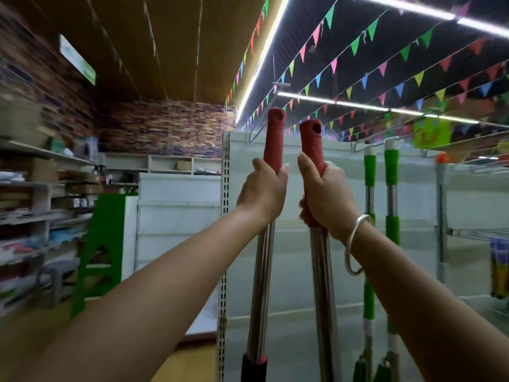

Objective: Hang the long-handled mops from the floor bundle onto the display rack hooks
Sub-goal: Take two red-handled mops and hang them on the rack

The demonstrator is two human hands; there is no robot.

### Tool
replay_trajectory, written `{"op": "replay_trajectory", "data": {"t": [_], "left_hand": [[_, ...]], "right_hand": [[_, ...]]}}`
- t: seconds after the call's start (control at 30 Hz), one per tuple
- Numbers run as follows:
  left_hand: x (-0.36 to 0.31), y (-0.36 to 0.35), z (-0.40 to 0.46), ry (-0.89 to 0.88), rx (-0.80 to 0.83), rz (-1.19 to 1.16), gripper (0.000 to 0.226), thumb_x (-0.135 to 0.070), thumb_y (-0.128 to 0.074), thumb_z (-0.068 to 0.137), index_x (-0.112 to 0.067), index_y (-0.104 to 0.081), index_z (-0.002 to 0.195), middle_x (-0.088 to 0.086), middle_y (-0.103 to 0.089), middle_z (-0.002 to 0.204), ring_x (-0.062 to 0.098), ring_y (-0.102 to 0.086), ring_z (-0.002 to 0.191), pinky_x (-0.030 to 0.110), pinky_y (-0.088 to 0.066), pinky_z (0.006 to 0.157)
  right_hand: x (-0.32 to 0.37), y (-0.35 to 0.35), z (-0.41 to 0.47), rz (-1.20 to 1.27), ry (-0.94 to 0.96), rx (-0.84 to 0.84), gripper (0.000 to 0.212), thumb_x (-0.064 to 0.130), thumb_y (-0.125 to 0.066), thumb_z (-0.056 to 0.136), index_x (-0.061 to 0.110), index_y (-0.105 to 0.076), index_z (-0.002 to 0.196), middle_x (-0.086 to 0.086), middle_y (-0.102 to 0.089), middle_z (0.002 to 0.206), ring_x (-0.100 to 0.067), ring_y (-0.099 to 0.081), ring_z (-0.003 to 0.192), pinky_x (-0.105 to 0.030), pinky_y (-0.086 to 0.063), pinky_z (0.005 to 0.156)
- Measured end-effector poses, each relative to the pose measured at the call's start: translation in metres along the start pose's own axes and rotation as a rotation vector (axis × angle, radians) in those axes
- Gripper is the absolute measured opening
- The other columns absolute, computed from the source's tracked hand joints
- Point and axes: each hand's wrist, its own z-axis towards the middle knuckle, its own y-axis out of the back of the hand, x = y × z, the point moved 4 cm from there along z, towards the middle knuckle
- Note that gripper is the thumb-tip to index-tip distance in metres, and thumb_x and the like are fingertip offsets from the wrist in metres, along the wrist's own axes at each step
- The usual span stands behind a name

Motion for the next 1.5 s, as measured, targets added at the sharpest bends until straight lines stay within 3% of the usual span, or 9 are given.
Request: {"op": "replay_trajectory", "data": {"t": [0.23, 0.47, 0.67, 0.87, 0.97, 1.07, 1.2, 1.37, 1.5], "left_hand": [[-0.013, -0.021, 0.049, -0.052, -0.051, 0.006, 0.045, -0.045, -0.037, 0.093, -0.005, -0.036, 0.115, 0.023, -0.059, 0.114, 0.041, -0.063, 0.093, 0.050, -0.055, 0.079], [0.003, -0.033, 0.076, -0.022, -0.131, 0.064, 0.045, -0.043, -0.037, 0.094, -0.005, -0.036, 0.118, 0.022, -0.060, 0.111, 0.037, -0.064, 0.088, 0.048, -0.057, 0.074], [-0.001, -0.042, 0.093, -0.047, -0.194, 0.124, 0.045, -0.044, -0.036, 0.095, -0.003, -0.039, 0.114, 0.013, -0.060, 0.097, 0.018, -0.055, 0.063, 0.024, -0.036, 0.046], [0.010, -0.050, 0.094, -0.004, -0.173, 0.031, 0.044, -0.039, -0.037, 0.095, -0.003, -0.037, 0.120, 0.021, -0.061, 0.108, 0.033, -0.065, 0.082, 0.044, -0.057, 0.067], [0.021, -0.053, 0.094, 0.033, -0.146, -0.004, 0.044, -0.041, -0.037, 0.095, -0.004, -0.037, 0.121, 0.025, -0.060, 0.108, 0.039, -0.065, 0.087, 0.052, -0.057, 0.074], [0.031, -0.060, 0.100, 0.080, -0.104, 0.046, 0.040, -0.038, -0.038, 0.095, -0.005, -0.034, 0.118, 0.023, -0.060, 0.108, 0.037, -0.065, 0.086, 0.050, -0.057, 0.074], [0.046, -0.067, 0.118, 0.165, -0.032, 0.092, 0.041, -0.027, -0.041, 0.096, -0.007, -0.025, 0.128, 0.019, -0.056, 0.105, 0.022, -0.058, 0.063, 0.033, -0.049, 0.050], [0.065, -0.069, 0.133, 0.200, -0.006, 0.053, 0.037, -0.032, -0.035, 0.096, -0.009, -0.029, 0.124, 0.020, -0.058, 0.112, 0.021, -0.060, 0.063, 0.032, -0.048, 0.052], [0.089, -0.075, 0.144, 0.223, -0.015, 0.116, 0.038, -0.036, -0.040, 0.095, -0.009, -0.031, 0.121, 0.007, -0.052, 0.088, 0.013, -0.049, 0.055, 0.019, -0.031, 0.036]], "right_hand": [[-0.021, 0.009, 0.045, 0.040, 0.045, 0.056, 0.031, 0.047, -0.045, 0.088, 0.019, -0.043, 0.076, -0.008, -0.052, 0.055, -0.015, -0.051, 0.032, -0.033, -0.048, 0.040], [-0.037, 0.001, 0.077, 0.075, 0.063, 0.130, 0.030, 0.045, -0.045, 0.089, 0.017, -0.044, 0.080, -0.008, -0.051, 0.062, -0.016, -0.049, 0.038, -0.025, -0.044, 0.035], [-0.030, -0.005, 0.107, 0.105, 0.097, 0.187, 0.032, 0.045, -0.045, 0.089, 0.017, -0.045, 0.075, -0.009, -0.052, 0.062, -0.021, -0.051, 0.042, -0.034, -0.051, 0.044], [-0.035, -0.005, 0.120, 0.100, 0.108, 0.176, 0.033, 0.046, -0.044, 0.089, 0.016, -0.045, 0.076, -0.007, -0.051, 0.065, -0.020, -0.053, 0.047, -0.030, -0.050, 0.043], [-0.041, -0.008, 0.119, 0.119, 0.098, 0.175, 0.034, 0.045, -0.044, 0.089, 0.011, -0.046, 0.082, -0.007, -0.050, 0.064, -0.018, -0.052, 0.045, -0.026, -0.047, 0.040], [-0.042, -0.013, 0.119, 0.082, 0.113, 0.163, 0.037, 0.046, -0.044, 0.090, 0.010, -0.047, 0.084, -0.012, -0.053, 0.070, -0.029, -0.060, 0.061, -0.043, -0.057, 0.059], [-0.031, -0.014, 0.124, 0.039, 0.119, 0.121, 0.046, 0.047, -0.044, 0.089, 0.003, -0.049, 0.097, -0.016, -0.055, 0.078, -0.038, -0.064, 0.076, -0.054, -0.055, 0.072], [-0.017, -0.011, 0.128, 0.026, 0.132, 0.116, 0.045, 0.047, -0.045, 0.088, 0.003, -0.047, 0.095, -0.013, -0.053, 0.077, -0.030, -0.060, 0.069, -0.052, -0.056, 0.074], [-0.015, -0.019, 0.126, -0.005, 0.149, 0.130, 0.049, 0.049, -0.044, 0.088, 0.002, -0.048, 0.099, -0.015, -0.054, 0.081, -0.035, -0.062, 0.075, -0.053, -0.054, 0.077]]}}
